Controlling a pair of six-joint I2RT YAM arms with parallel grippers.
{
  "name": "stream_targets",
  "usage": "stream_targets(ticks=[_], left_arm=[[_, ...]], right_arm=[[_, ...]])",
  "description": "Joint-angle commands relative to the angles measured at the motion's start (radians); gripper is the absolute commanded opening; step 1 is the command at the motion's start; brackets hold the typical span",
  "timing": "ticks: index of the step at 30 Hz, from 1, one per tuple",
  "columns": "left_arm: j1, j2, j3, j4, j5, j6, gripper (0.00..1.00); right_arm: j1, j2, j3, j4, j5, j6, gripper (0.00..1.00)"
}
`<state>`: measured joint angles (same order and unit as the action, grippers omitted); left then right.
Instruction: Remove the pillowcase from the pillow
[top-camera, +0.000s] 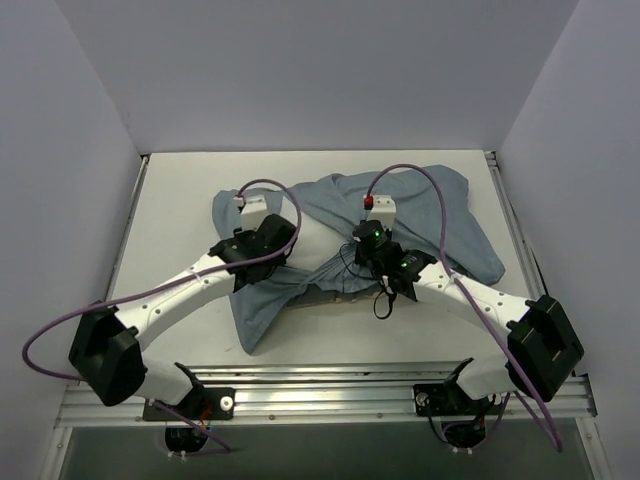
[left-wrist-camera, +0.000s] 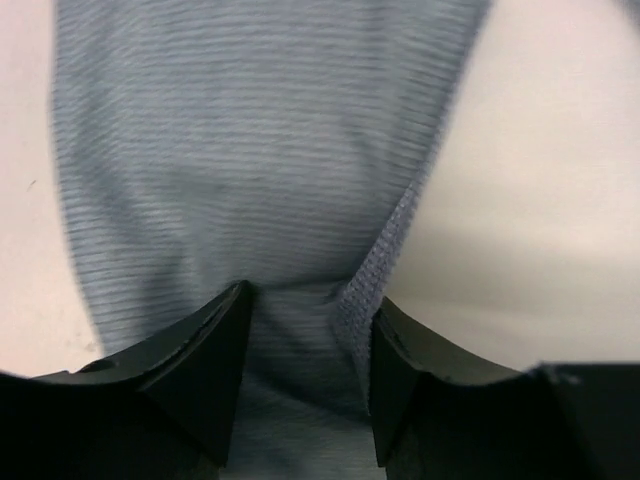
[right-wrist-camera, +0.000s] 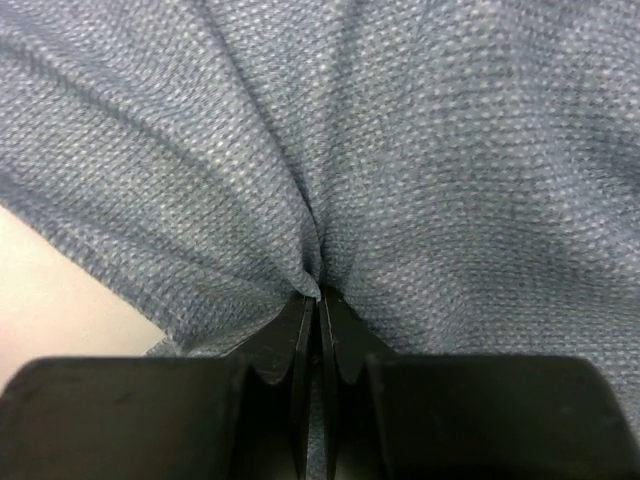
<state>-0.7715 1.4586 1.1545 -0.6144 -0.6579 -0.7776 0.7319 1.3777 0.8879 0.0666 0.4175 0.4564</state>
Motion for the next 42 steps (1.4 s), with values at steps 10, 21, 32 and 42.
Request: stream_targets(ticks=[10, 21, 32, 42], left_arm=[[0.263, -0.336, -0.443, -0.016, 0.225, -0.13, 0.45], [0.308, -0.308, -0.523, 0.404, 0.598, -0.031, 0.4], [0.293, -0.274, -0.472, 0.466, 0.646, -0.011, 0.38], [0.281, -0.294, -0.477, 0.452, 0.641, -0.015, 0.39]], right_arm=[[-0.091, 0.014, -0.046, -0.05, -0.04, 0.024, 0.0], [-0.055, -0.103, 0.063, -0.134, -0.18, -0.082, 0.15], [0.247, -0.066, 0.45, -0.311, -0.011, -0.188, 0.77], [0.308, 0.199, 0.441, -0.169, -0.019, -0.176, 0.8]])
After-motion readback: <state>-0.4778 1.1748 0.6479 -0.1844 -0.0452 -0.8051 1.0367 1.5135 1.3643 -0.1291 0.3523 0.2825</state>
